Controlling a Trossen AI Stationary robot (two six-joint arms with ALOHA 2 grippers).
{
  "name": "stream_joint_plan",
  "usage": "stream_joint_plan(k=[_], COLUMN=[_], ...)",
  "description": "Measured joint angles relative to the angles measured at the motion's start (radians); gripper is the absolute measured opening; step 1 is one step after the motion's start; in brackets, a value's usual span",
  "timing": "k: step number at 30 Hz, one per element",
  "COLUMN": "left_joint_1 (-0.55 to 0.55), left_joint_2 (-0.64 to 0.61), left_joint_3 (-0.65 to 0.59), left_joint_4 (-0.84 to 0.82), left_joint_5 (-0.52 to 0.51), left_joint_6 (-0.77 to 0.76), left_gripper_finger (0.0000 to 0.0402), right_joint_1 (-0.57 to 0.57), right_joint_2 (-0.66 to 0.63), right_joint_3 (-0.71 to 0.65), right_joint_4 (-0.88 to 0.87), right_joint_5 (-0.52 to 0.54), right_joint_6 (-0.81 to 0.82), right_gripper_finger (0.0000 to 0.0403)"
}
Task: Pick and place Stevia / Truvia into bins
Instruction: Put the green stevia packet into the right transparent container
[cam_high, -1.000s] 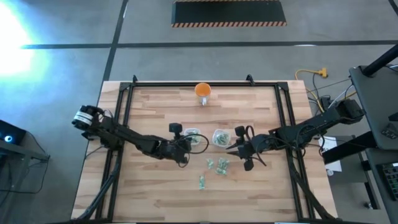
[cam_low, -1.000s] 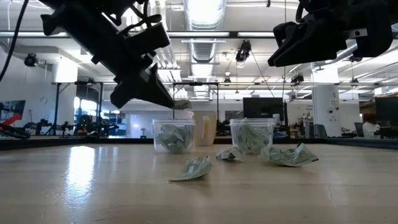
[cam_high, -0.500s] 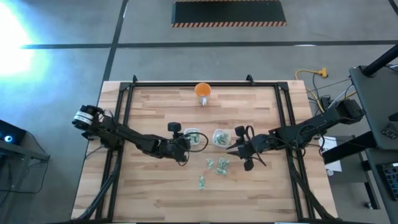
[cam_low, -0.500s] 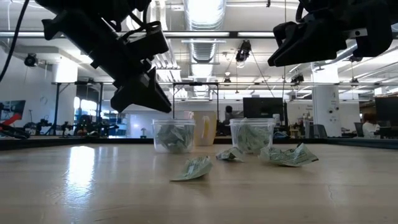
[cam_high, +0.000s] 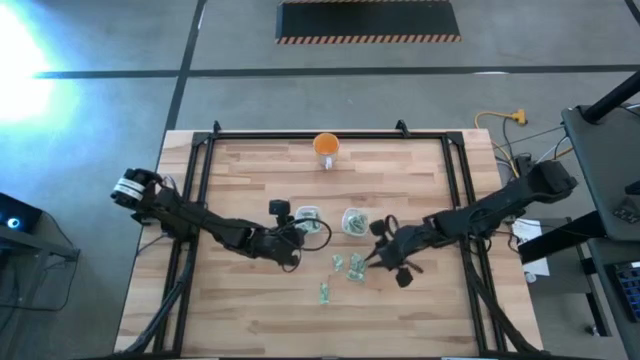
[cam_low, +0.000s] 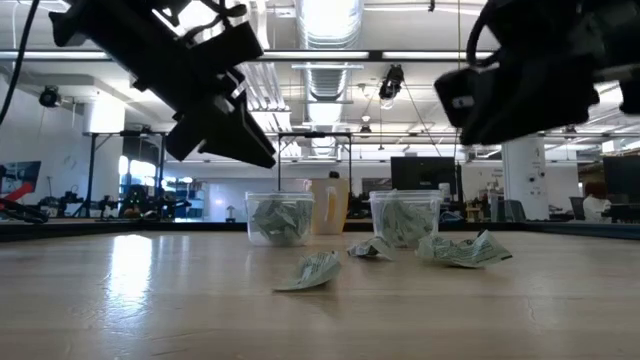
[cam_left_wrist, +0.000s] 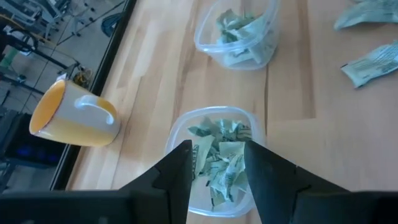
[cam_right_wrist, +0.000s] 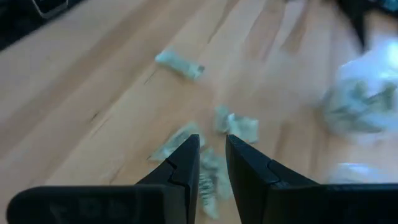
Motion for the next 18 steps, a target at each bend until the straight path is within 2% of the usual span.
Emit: stream_joint_plan(k=[7, 18], left_joint_1=[-0.016, -0.023], left_joint_2=[-0.012, -0.013], left_joint_3=[-0.001, -0.004], left_joint_4=[0.002, -0.001], left_joint_5=[0.0, 0.001], left_joint_6=[0.0, -0.001], left_gripper_finger=[0.013, 0.013], right_joint_1=[0.033, 0.038], right_joint_2=[0.18, 0.279], right_joint_3=[0.009, 0.03], right_joint_4=[0.074, 0.119], right_joint_5=[-0.006, -0.007], right_joint_6=[0.096, 0.188], right_gripper_finger=[0.0068, 0.0068])
